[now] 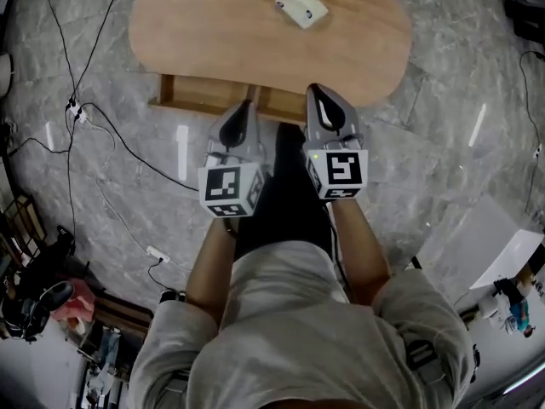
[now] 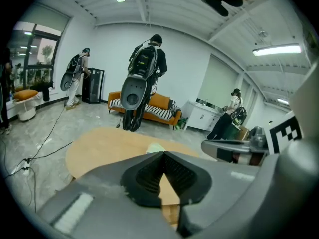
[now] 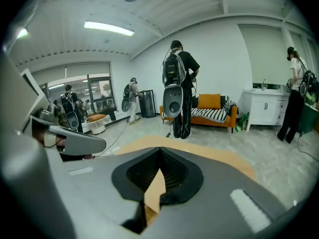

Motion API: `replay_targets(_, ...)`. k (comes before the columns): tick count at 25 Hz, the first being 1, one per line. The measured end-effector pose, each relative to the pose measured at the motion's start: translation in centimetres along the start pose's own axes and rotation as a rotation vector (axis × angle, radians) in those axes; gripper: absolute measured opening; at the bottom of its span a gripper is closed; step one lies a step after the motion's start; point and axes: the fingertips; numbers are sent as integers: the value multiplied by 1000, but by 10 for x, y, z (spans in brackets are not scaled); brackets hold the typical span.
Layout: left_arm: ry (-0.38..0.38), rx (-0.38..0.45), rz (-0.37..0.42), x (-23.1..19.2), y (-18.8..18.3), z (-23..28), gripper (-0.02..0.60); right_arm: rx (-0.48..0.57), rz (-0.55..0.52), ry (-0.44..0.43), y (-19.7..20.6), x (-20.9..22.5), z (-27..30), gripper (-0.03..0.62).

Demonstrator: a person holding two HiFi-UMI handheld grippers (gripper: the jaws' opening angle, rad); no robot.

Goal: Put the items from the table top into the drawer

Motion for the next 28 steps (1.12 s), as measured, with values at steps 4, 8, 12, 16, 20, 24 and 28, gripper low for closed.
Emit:
replay_targets(4, 12, -55, 15, -15, 25, 40, 20, -33, 60, -26, 33, 7, 37, 8)
replay_targets(8, 35, -87, 19, -18, 49, 85, 20, -74, 11, -33, 56, 27, 71, 8)
replay_targets(12, 33, -111, -8, -26, 72, 127, 20, -123, -14, -28, 80, 54, 107, 8)
replay_targets(16, 20, -121, -56, -31, 89, 171, 20, -151, -57, -41, 92, 76, 140, 8)
replay_targets(20, 32, -155, -116, -31, 106, 203, 20, -198, -94, -43, 103, 94, 166, 8)
replay_targets(24, 20, -163, -149, -35, 108, 229, 20, -245, -120, -57, 109, 111, 196, 136)
replay_targets(28, 2, -149, -162, -36, 100, 236, 20, -310, -178, -58, 119, 130, 225, 224)
Point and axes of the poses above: the fingertips, and each gripper's own axes: z forward along the fingers, x to its right, y out of its underside, and after that the axes turned 2 degrees about -x, right-handed
